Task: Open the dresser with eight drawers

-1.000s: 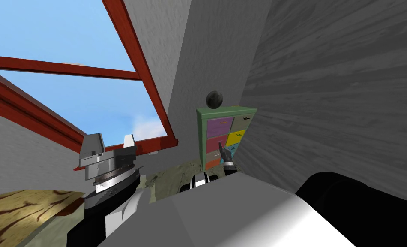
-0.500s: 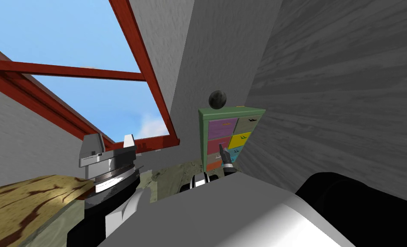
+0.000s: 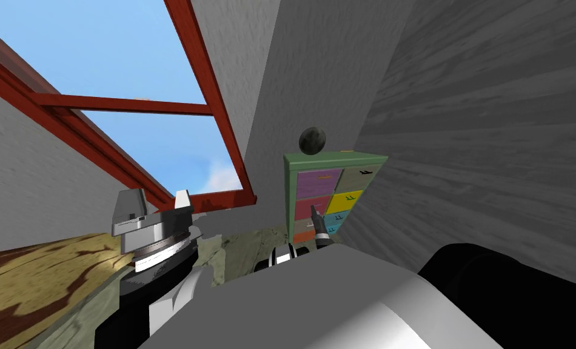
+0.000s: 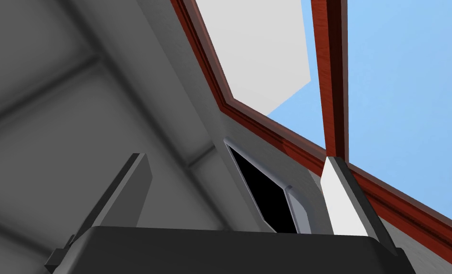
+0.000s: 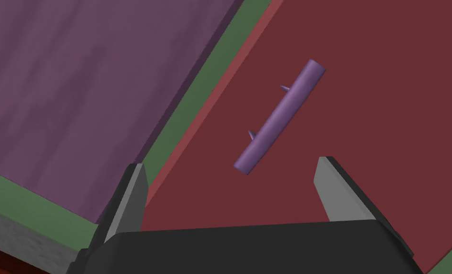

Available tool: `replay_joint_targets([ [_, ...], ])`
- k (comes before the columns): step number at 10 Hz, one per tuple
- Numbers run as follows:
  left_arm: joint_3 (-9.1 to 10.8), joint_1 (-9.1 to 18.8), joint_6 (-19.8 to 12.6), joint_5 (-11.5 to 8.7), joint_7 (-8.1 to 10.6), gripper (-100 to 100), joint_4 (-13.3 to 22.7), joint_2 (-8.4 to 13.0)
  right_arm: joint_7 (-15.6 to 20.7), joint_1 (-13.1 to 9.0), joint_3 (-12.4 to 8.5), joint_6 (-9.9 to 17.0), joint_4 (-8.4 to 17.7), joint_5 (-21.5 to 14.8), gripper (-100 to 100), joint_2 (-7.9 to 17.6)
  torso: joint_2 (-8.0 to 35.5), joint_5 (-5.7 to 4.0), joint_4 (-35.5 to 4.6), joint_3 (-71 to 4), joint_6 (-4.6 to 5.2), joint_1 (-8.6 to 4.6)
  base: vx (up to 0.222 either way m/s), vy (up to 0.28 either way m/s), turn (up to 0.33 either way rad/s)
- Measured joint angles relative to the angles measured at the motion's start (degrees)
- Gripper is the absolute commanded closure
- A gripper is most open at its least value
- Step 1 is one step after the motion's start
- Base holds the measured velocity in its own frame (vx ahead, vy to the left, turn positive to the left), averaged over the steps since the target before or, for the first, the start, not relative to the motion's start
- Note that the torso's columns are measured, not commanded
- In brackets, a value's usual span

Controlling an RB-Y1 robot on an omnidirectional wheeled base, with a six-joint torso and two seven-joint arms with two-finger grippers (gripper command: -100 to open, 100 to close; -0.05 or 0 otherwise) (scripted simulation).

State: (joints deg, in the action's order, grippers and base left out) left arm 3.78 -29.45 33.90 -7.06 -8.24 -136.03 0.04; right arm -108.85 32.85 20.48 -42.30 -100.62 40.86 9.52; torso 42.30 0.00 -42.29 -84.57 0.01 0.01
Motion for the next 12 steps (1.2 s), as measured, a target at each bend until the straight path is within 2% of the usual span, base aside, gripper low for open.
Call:
replay_joint_targets([
  [7,0.00,0.0,0.0,0.0,0.00,0,0.0,0.0,-10.1,0.0,2.0,-1.6,3.0,3.5,-100,1.3,0.0,0.00,0.0,0.0,-0.01,-0.01,0.020,-0.038,0.118],
  [9,0.00,0.0,0.0,0.0,0.00,0,0.0,0.0,-11.4,0.2,2.3,-1.9,3.3,3.9,-100,1.5,0.0,0.02,0.0,0.0,0.00,0.05,0.035,-0.022,-0.003],
  [10,0.00,0.0,0.0,0.0,0.00,0,0.0,0.0,-11.0,0.4,2.1,-1.2,2.3,4.1,-100,1.4,-0.2,0.00,0.0,-0.1,-0.01,-0.02,0.041,-0.019,-0.001],
  [11,0.00,0.0,0.0,0.0,0.00,0,0.0,0.0,-10.9,0.4,2.1,-1.0,2.2,4.2,100,1.4,-0.1,0.00,0.0,0.0,-0.01,0.01,0.006,-0.003,0.001],
  [12,0.00,0.0,0.0,0.0,0.00,0,0.0,0.0,-10.9,0.4,2.1,-1.0,2.2,4.2,100,1.4,0.1,0.01,0.0,0.0,-0.01,0.04,-0.081,0.009,-0.005],
])
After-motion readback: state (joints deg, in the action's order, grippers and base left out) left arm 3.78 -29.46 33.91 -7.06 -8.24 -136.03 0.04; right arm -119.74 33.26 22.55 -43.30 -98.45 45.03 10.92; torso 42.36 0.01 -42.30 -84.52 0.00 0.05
